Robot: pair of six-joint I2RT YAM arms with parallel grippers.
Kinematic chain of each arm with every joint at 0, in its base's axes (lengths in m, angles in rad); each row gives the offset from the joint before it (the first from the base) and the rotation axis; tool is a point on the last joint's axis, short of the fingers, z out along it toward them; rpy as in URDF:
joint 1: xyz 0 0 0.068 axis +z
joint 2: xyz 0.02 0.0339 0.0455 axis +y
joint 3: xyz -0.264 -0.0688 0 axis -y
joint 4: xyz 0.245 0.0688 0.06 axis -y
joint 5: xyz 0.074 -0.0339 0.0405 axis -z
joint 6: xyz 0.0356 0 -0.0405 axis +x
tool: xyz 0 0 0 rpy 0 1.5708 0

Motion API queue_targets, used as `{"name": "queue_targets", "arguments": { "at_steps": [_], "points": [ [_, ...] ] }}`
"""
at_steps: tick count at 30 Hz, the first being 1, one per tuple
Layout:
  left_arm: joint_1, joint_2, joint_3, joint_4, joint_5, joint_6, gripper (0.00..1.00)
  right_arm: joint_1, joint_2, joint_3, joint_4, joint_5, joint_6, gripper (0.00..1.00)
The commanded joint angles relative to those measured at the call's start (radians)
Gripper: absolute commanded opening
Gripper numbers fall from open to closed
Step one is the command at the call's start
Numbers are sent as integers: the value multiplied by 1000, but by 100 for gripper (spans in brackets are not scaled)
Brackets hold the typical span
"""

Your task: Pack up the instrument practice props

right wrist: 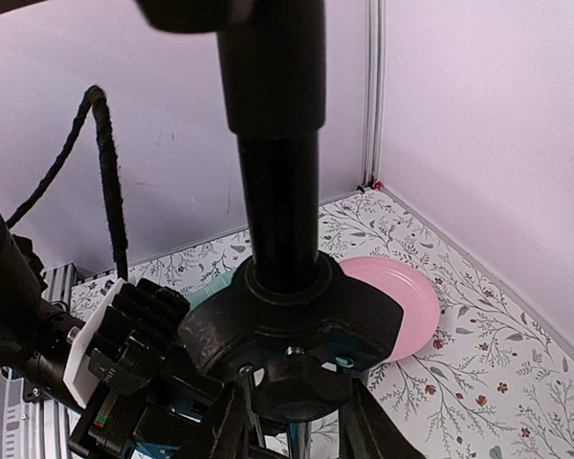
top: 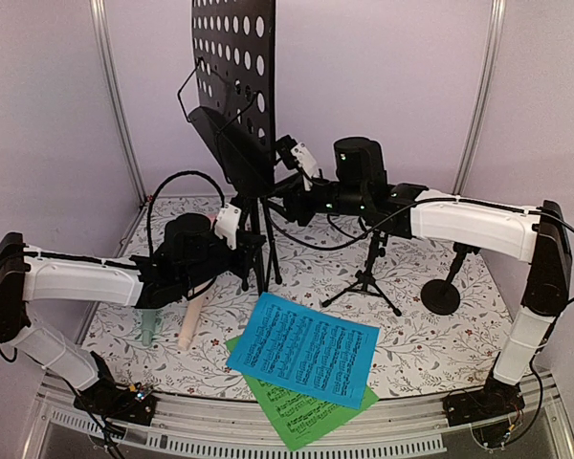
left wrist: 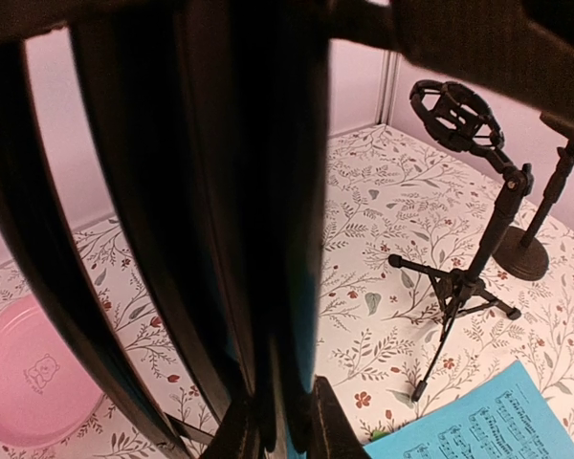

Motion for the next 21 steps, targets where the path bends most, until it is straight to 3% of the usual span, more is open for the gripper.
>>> {"name": "queue_targets", "arguments": {
  "at_steps": [1,6,15,18,21],
  "points": [
    [14,32,-1,-71,-4,37,0,16,-40,10,65,-51,31,31],
    [13,33,-1,-71,-4,38,0,16,-56,1,97,-42,195,24],
    [13,32,-2,-73,-4,38,0,10,-59,-23,196,-132,550,24],
    [14,30,-3,-74,-6,37,0,10,-70,-46,249,-169,621,32],
    [13,28,-2,-79,-10,37,0,10,-88,-61,215,-147,584,42]
  ]
}}
